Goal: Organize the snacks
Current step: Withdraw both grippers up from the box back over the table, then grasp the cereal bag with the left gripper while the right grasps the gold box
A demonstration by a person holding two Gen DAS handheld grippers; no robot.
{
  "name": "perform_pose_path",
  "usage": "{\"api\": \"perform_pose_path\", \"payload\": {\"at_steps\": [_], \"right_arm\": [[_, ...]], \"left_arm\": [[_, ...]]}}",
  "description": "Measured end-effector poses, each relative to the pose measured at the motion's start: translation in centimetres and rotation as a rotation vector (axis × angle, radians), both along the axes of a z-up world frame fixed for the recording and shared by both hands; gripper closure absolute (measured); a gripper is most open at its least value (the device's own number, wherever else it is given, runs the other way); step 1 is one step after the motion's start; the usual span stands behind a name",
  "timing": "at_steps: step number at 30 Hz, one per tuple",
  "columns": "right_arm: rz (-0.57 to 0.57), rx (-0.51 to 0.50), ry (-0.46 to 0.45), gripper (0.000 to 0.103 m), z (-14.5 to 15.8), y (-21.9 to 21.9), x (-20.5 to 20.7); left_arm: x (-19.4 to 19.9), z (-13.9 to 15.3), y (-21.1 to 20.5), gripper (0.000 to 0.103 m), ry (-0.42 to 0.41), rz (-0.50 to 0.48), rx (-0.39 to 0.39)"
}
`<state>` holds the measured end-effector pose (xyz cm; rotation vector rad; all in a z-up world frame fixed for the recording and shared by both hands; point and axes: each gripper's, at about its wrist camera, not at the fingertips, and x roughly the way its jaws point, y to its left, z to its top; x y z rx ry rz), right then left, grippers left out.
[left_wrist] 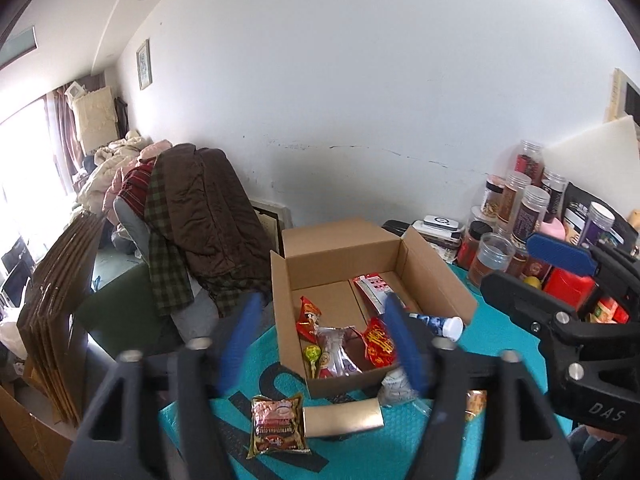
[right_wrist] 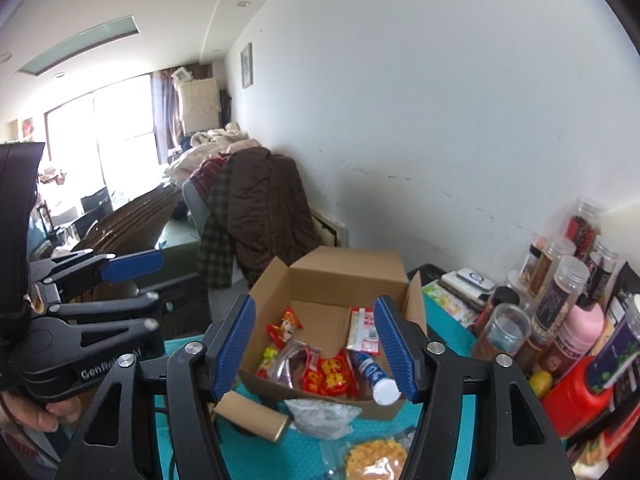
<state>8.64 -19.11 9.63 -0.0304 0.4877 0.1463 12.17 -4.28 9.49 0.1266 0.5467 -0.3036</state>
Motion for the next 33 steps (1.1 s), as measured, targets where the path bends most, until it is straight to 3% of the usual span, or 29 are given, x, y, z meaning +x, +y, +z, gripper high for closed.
{"api": "perform_pose_path", "payload": {"at_steps": [5,10,18,33], "right_arm": [[-0.006,-0.008,-0.013,0.032,-0.3,0.3,-1.9],[-0.021,0.003,-0.013,0.023,-1.1,-0.1,-3.4],[-0.038,0.005,0.033,0.023,-3.4,-0.4,-4.8],[-0.051,0.015,0.182,0.023,-10.4,-0.4,-5.7]], "left_arm": [[-1.8,-0.5,0.1,0.026,-0.008,-0.029,-0.006],[-3.3,-1.3,0.5,0.026,-0.001,-0.052,-0.005],[-5.1,-3.2,0.4,0.026,0.032,-0.091,0.003],[-5.7,-9.6,0.6,0.026,0.192,-0.120,0.028]]}}
